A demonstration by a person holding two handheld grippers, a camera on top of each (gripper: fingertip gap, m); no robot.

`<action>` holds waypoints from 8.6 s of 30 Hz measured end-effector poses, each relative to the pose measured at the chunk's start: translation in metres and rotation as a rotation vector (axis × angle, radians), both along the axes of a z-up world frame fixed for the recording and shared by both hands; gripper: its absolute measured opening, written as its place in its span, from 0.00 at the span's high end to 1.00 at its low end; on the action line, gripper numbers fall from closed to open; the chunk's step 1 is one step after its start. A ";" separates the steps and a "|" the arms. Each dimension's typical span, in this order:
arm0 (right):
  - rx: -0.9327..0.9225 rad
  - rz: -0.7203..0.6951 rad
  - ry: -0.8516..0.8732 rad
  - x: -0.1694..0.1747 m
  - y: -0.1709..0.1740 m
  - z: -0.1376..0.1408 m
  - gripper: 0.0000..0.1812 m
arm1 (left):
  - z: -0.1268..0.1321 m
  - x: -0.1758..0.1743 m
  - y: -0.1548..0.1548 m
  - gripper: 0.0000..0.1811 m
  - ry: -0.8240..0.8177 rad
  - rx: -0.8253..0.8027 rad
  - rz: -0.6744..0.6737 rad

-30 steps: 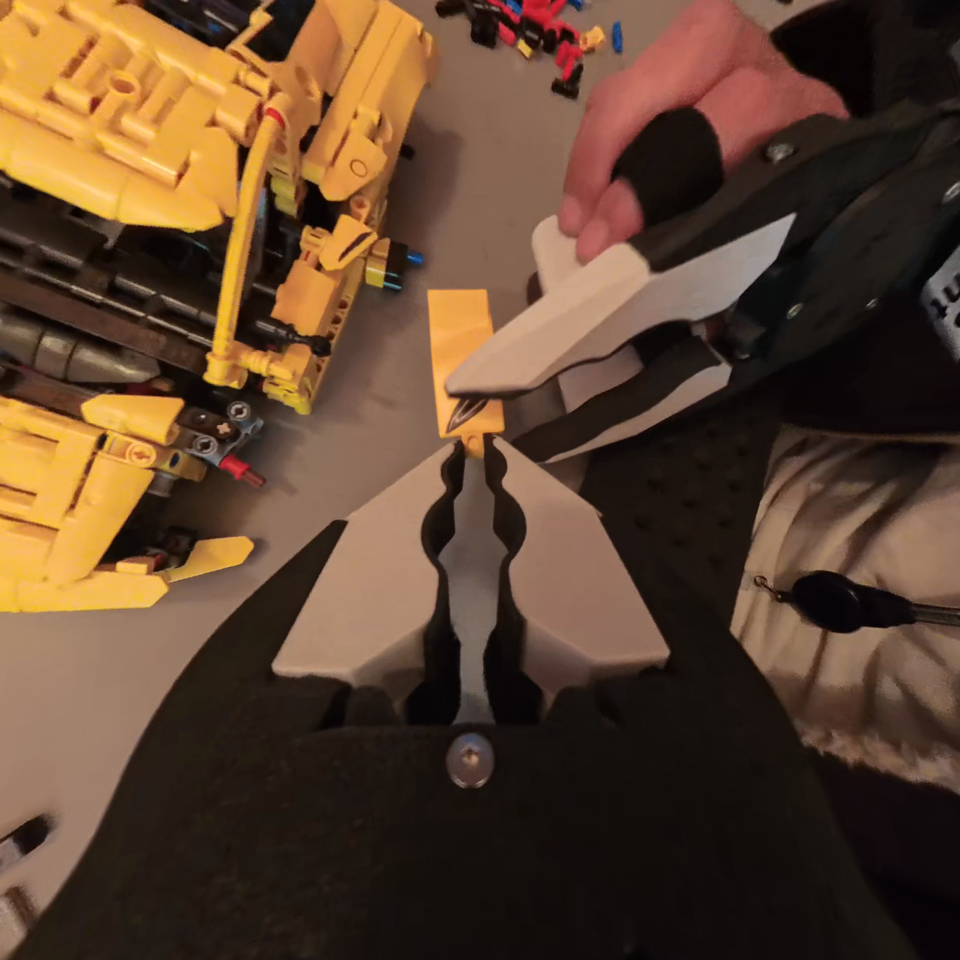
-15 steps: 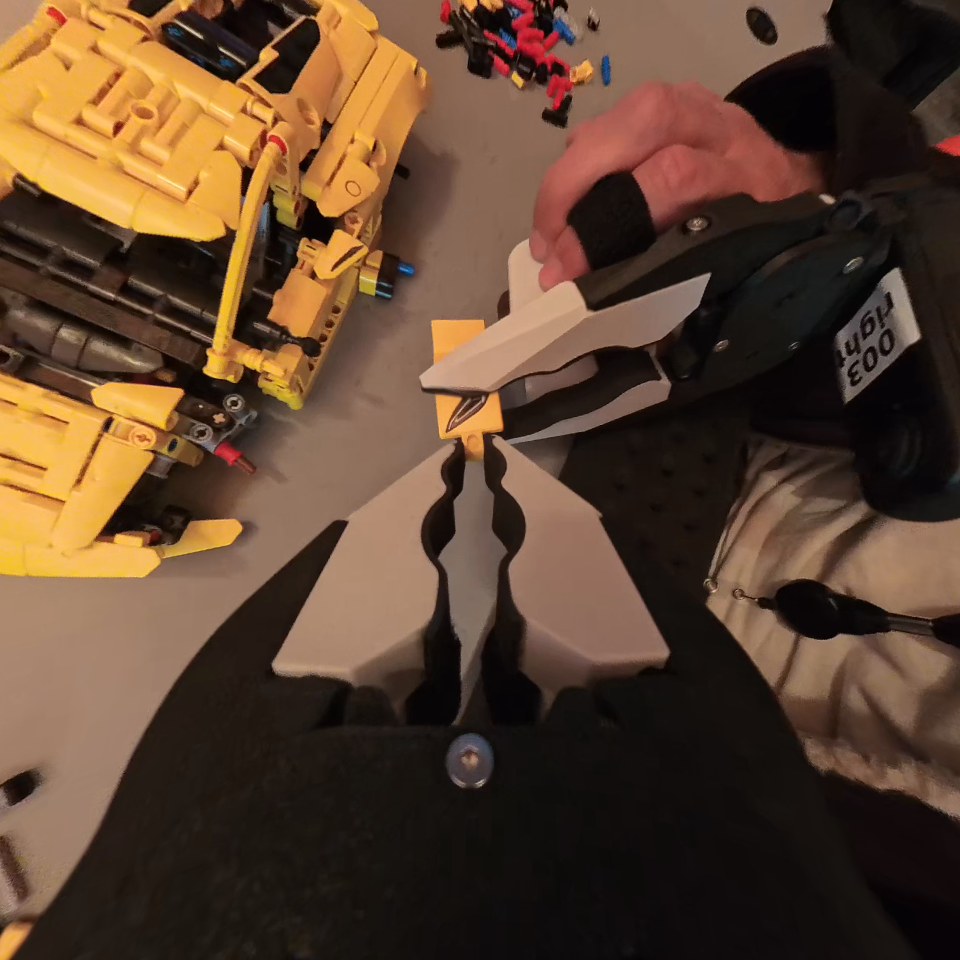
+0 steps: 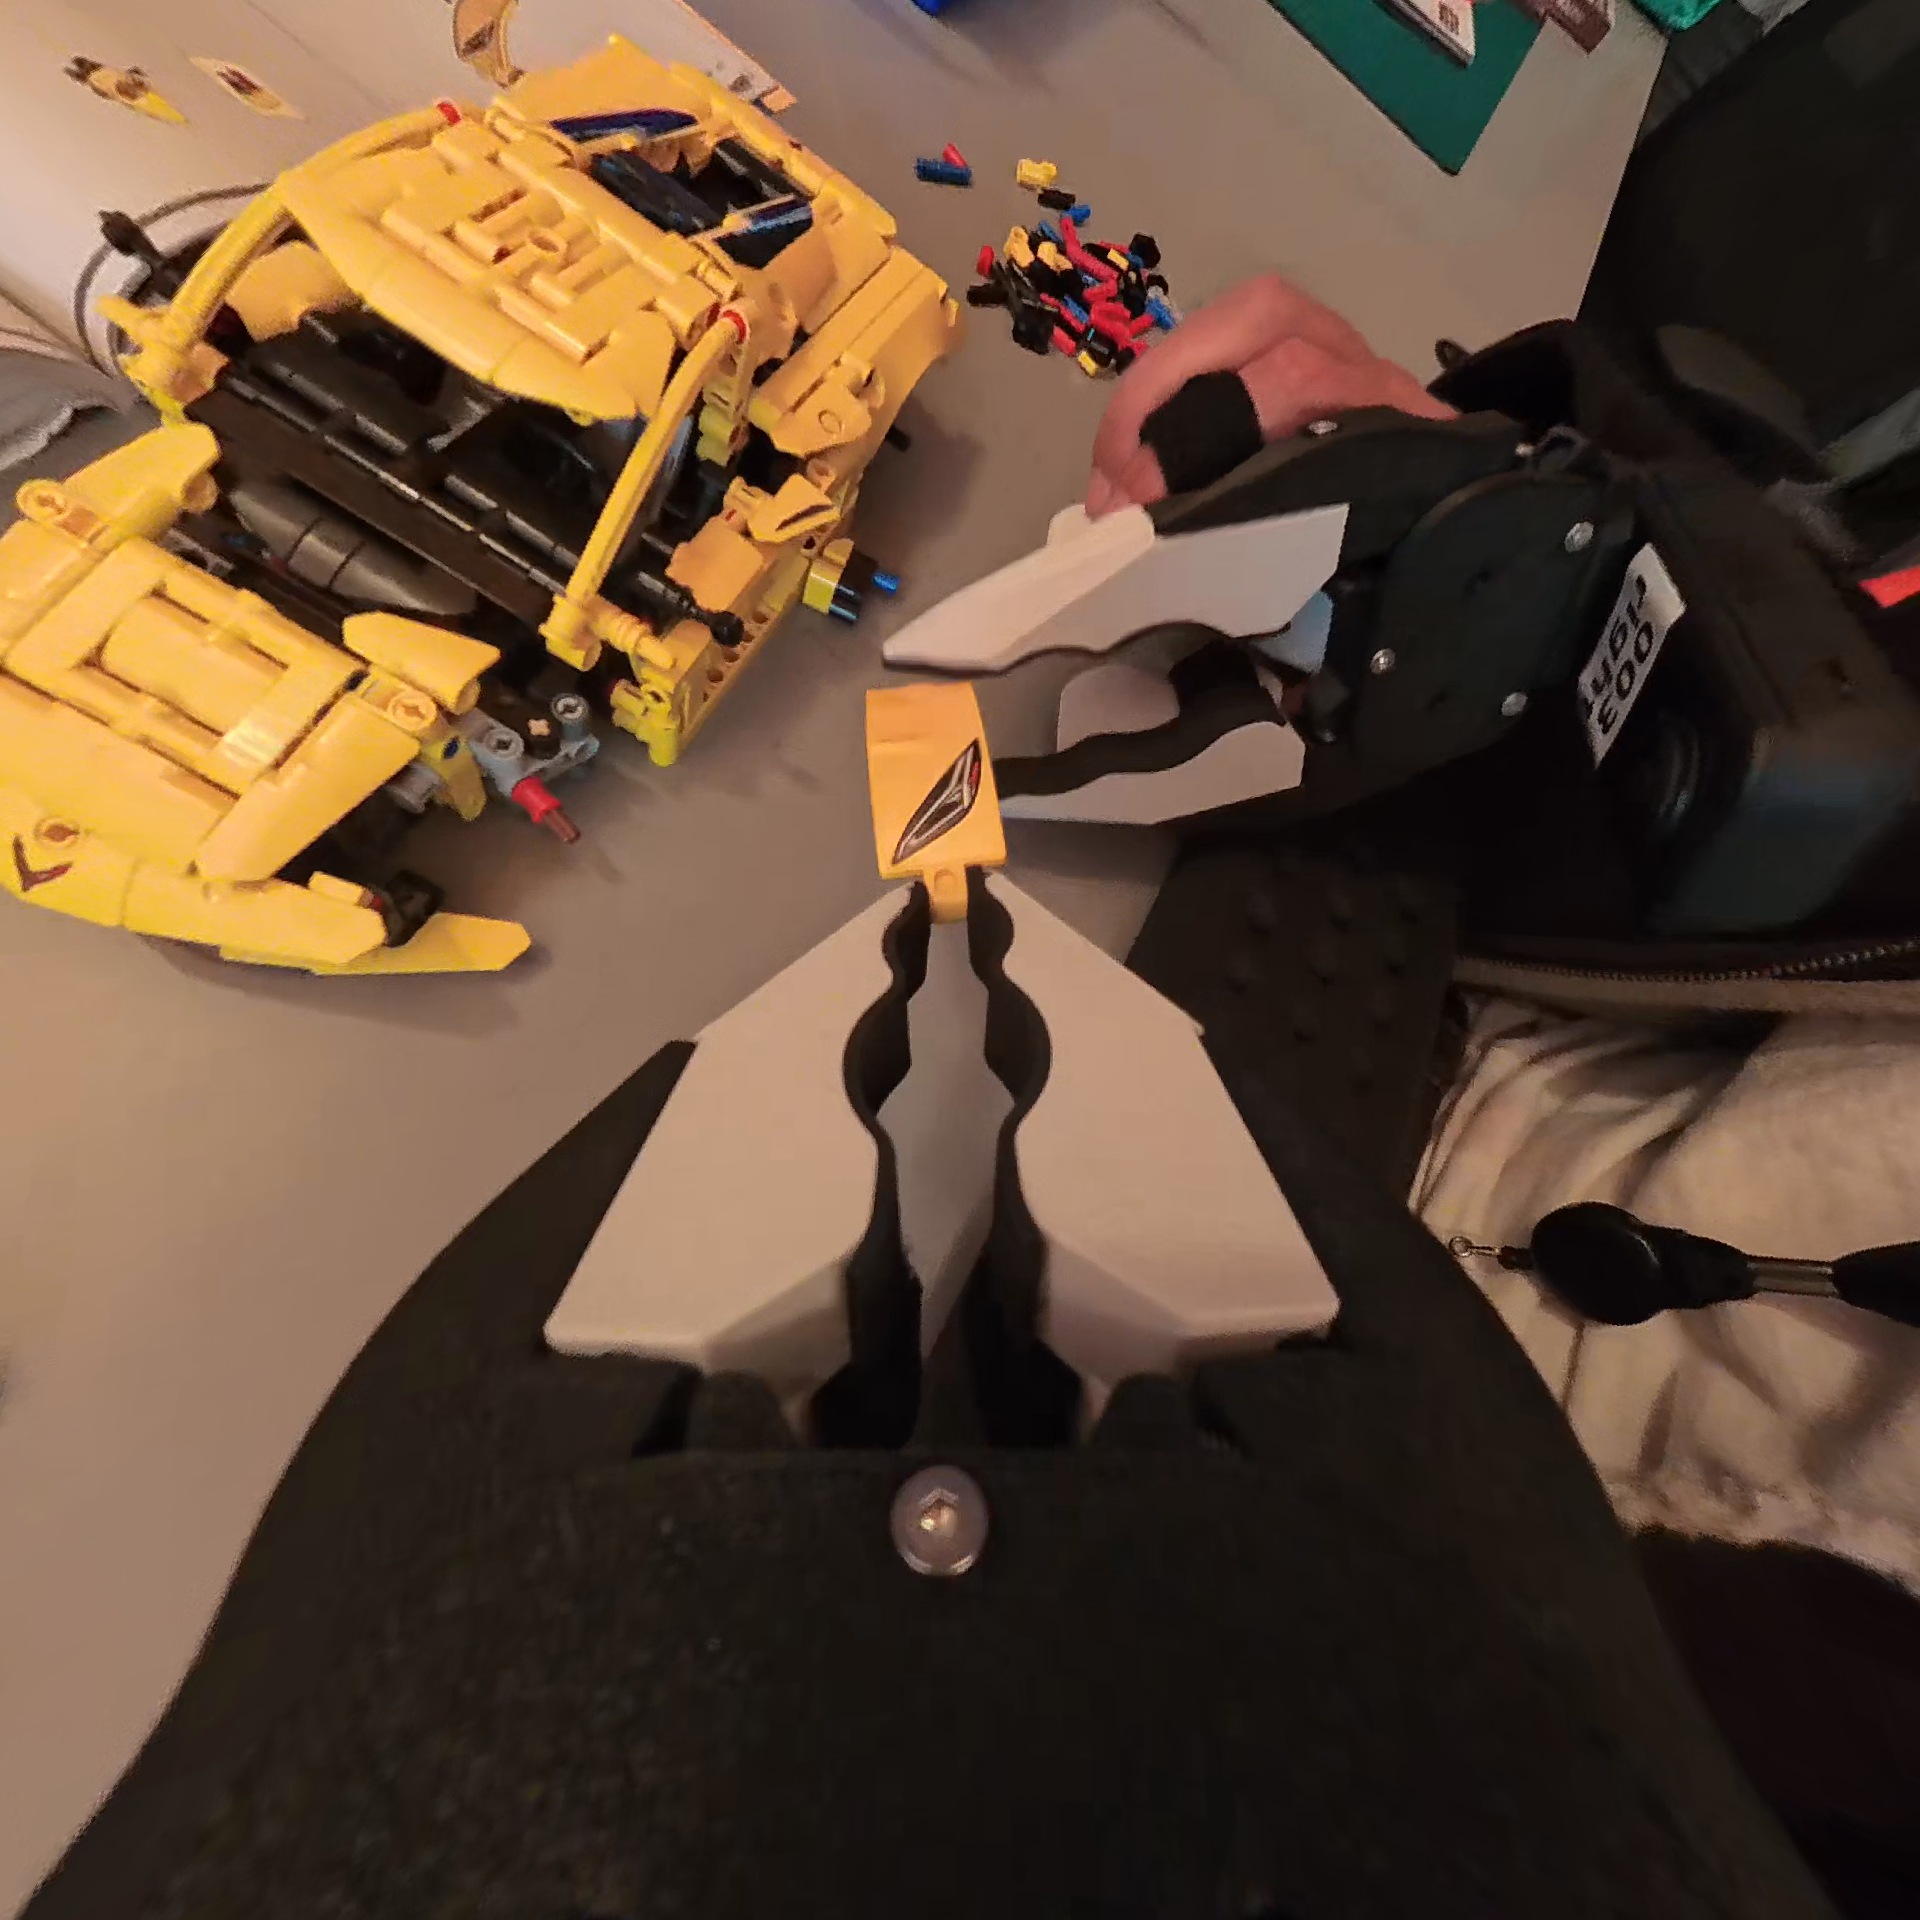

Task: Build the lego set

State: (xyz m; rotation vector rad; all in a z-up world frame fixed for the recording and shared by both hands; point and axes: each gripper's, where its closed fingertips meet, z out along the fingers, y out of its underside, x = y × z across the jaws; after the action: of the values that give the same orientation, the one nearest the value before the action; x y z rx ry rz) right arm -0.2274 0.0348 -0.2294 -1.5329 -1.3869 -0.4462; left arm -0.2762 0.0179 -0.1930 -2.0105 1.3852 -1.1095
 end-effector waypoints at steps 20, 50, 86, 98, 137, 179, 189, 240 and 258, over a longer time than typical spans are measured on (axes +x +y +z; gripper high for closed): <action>-0.701 0.247 1.229 -0.014 -0.032 0.094 0.64 | 0.036 -0.003 0.004 0.96 -0.174 0.623 -0.223; -1.161 0.443 1.589 -0.008 -0.043 0.113 0.98 | 0.071 0.031 -0.024 0.72 -0.673 -0.244 -0.194; -0.816 0.344 1.293 -0.017 -0.040 0.105 0.92 | 0.071 0.033 -0.044 0.97 -0.721 -0.770 -0.357; -0.854 0.334 1.345 -0.014 -0.039 0.108 0.94 | 0.071 0.037 -0.050 0.97 -0.714 -0.642 -0.348; -0.851 0.298 1.339 -0.006 -0.035 0.103 0.93 | 0.067 0.037 -0.047 0.97 -0.705 -0.695 -0.340; -1.025 0.547 1.083 -0.010 -0.068 0.099 0.97 | 0.059 0.037 -0.073 0.97 -0.588 -0.740 -0.483; -1.058 0.512 1.206 -0.012 -0.056 0.101 0.96 | 0.060 0.036 -0.068 0.97 -0.603 -0.745 -0.462; -1.017 0.527 1.030 -0.002 -0.069 0.086 0.93 | 0.052 0.039 -0.074 0.98 -0.545 -0.718 -0.471; -1.033 0.457 1.065 -0.003 -0.061 0.084 0.94 | 0.050 0.041 -0.071 0.98 -0.546 -0.680 -0.444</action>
State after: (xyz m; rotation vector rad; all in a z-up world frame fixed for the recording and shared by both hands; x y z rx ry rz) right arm -0.2301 -0.0265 -0.1454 -1.6686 -0.9951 1.3866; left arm -0.2355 -0.0532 -0.1427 -1.5805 1.2763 -2.3740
